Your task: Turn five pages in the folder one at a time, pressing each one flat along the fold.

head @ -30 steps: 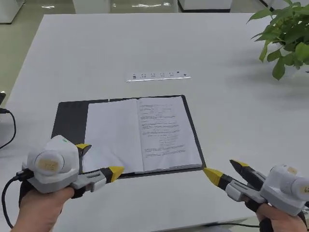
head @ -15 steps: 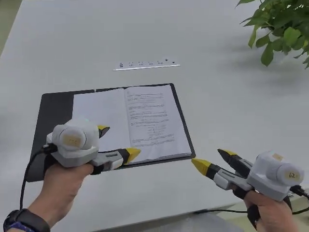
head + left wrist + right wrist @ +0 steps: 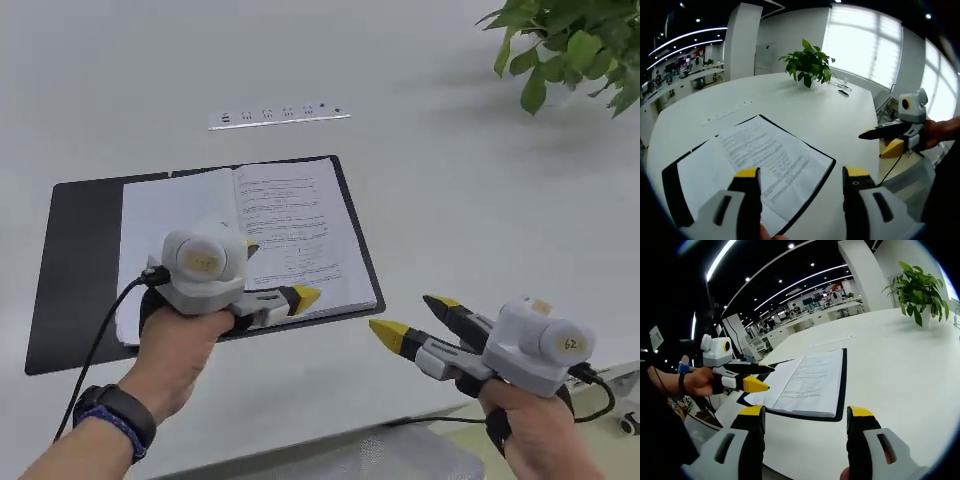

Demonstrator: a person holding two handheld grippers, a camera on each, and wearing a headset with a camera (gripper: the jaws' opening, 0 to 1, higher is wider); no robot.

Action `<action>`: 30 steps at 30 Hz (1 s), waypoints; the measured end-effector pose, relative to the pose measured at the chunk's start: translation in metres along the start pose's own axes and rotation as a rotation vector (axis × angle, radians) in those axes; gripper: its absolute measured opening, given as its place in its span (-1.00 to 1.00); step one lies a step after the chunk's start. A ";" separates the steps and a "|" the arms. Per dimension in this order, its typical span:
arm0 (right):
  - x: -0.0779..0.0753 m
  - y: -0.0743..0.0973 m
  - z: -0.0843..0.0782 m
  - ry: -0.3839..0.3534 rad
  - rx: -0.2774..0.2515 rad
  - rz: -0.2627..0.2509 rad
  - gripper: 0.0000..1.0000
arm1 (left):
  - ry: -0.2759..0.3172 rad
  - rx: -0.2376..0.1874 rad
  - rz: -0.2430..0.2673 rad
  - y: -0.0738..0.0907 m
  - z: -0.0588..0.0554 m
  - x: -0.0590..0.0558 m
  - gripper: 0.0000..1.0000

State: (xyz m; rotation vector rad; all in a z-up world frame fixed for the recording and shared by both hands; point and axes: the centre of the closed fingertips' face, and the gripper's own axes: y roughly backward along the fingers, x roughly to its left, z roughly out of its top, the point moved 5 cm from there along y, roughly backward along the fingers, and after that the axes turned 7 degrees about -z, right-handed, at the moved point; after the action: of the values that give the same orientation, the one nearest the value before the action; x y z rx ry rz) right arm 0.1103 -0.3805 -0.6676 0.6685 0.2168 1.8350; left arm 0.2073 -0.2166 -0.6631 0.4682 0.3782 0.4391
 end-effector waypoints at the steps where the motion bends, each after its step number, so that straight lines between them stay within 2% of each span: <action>1: 0.000 -0.001 0.000 0.000 0.001 0.002 0.30 | -0.002 0.006 -0.004 -0.007 0.000 -0.001 0.31; 10: -0.002 -0.005 -0.002 0.005 0.025 0.017 0.31 | -0.011 0.042 -0.020 -0.051 -0.005 -0.008 0.31; 16: -0.006 -0.007 0.001 0.000 0.028 0.020 0.31 | -0.015 0.067 -0.019 -0.074 -0.011 -0.006 0.29; 23: -0.008 -0.012 0.005 -0.006 0.026 0.025 0.31 | -0.011 0.097 -0.007 -0.093 -0.022 0.001 0.32; 26: -0.008 -0.014 0.004 -0.003 0.035 0.033 0.31 | -0.006 0.104 0.001 -0.098 -0.023 0.000 0.34; 30: -0.009 -0.015 0.003 -0.006 0.038 0.033 0.31 | -0.031 0.123 0.003 -0.107 -0.027 0.001 0.37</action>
State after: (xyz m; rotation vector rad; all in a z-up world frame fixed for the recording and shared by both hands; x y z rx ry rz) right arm 0.1261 -0.3838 -0.6751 0.7077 0.2384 1.8640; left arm 0.2294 -0.2925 -0.7398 0.5942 0.3764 0.4124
